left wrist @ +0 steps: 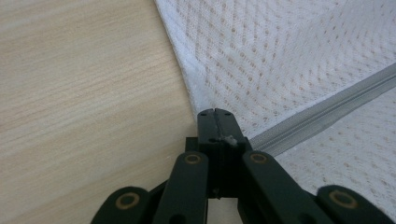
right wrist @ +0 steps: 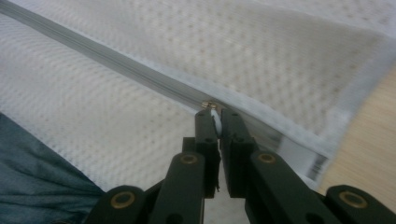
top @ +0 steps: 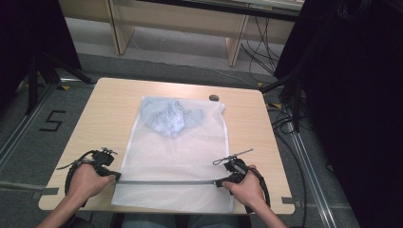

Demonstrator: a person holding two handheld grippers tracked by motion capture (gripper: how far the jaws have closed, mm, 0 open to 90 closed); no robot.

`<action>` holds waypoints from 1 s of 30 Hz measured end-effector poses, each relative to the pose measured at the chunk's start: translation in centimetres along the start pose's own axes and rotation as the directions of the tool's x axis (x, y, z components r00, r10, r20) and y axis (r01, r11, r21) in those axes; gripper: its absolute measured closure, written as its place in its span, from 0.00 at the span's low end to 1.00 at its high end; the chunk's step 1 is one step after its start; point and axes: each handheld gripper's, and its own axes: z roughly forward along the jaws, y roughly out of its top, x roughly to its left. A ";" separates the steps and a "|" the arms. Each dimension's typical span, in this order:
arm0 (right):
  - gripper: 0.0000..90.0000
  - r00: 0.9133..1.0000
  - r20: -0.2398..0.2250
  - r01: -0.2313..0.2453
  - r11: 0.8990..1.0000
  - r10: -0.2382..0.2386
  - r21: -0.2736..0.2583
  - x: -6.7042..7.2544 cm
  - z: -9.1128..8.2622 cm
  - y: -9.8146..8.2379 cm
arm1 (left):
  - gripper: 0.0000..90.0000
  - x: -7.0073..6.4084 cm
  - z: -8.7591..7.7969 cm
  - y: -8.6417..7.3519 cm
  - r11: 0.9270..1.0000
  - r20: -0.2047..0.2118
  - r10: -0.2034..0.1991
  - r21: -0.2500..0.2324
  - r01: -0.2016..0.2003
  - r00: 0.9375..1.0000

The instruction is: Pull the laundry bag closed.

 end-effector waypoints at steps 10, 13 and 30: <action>0.97 0.998 0.038 -0.053 0.998 0.053 0.012 -2.6 -0.6 -1.1 | 1.00 0.0 0.0 0.0 1.000 -0.001 0.002 -0.001 -0.002 1.000; 0.97 0.997 0.042 -0.067 0.998 0.067 -0.005 -3.4 -0.7 -1.4 | 1.00 0.0 0.0 0.0 1.000 -0.001 -0.003 -0.001 0.003 1.000; 0.82 0.988 -0.043 -0.154 0.968 0.148 -0.200 -5.7 -3.1 -2.6 | 0.84 0.4 -1.5 0.0 0.980 -0.040 0.036 -0.196 -0.043 0.999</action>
